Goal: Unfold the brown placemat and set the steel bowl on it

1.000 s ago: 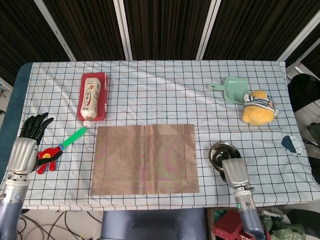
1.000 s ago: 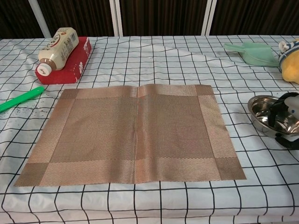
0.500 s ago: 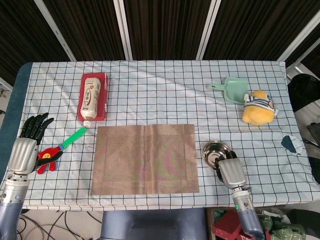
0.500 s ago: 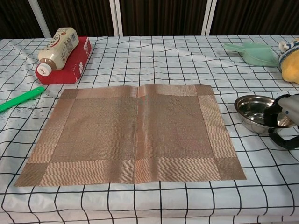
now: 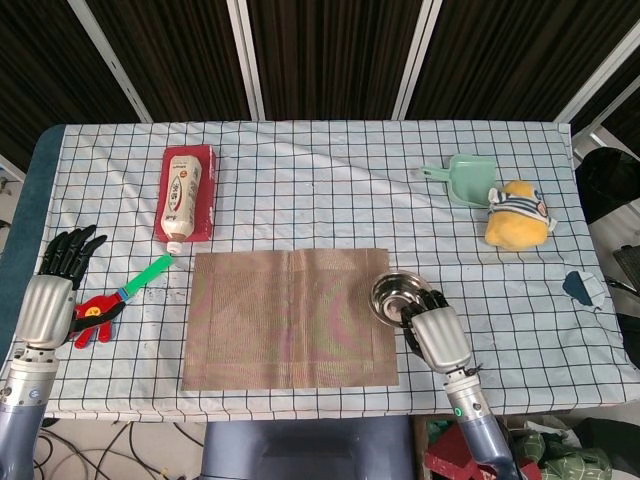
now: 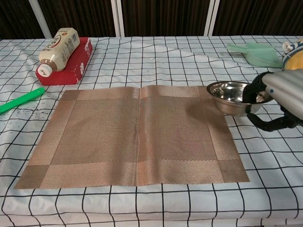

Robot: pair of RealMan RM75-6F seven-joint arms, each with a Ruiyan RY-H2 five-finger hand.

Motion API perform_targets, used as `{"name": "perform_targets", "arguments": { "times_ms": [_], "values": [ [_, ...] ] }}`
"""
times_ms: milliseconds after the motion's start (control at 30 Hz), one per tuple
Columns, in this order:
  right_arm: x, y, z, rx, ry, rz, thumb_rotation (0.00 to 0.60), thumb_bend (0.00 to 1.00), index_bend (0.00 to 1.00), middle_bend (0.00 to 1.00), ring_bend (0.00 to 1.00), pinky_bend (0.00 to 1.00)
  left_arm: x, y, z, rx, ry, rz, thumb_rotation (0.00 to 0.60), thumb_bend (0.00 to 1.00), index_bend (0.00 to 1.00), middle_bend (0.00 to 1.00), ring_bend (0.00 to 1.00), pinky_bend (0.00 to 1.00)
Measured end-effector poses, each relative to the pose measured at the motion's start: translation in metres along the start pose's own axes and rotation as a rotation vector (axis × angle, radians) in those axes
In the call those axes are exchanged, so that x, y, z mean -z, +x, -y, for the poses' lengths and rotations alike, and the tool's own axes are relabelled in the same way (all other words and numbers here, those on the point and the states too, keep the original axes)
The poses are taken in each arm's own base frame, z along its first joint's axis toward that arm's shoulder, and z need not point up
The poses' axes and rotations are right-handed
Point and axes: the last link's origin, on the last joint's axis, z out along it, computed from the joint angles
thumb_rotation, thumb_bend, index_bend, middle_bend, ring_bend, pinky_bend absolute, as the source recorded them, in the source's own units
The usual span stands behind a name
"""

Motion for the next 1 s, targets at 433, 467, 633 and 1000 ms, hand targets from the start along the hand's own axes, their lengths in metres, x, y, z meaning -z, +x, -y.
{"name": "perform_targets", "arguments": {
  "times_ms": [433, 467, 633, 1000],
  "values": [
    [-0.019, 0.002, 0.055, -0.058, 0.108, -0.016, 0.6, 0.58, 0.75, 0.51, 0.23, 0.27, -0.001, 0.001, 0.0, 0.005, 0.002, -0.006, 0.6, 0.06, 0.11, 0.03, 0.0, 0.0],
    [-0.02, 0.001, 0.06, -0.062, 0.116, -0.013, 0.6, 0.58, 0.75, 0.51, 0.23, 0.27, -0.001, 0.001, 0.0, 0.006, 0.003, -0.007, 0.6, 0.06, 0.11, 0.03, 0.0, 0.0],
    [-0.029, -0.008, 0.085, -0.075, 0.155, 0.004, 0.6, 0.58, 0.75, 0.51, 0.23, 0.27, -0.001, 0.002, 0.001, 0.017, 0.007, -0.012, 0.6, 0.06, 0.11, 0.03, 0.0, 0.0],
    [-0.051, -0.03, 0.121, -0.086, 0.168, 0.025, 0.6, 0.56, 0.75, 0.51, 0.23, 0.27, -0.004, 0.003, 0.003, 0.035, 0.016, -0.012, 0.6, 0.06, 0.11, 0.03, 0.0, 0.0]
  ]
}}
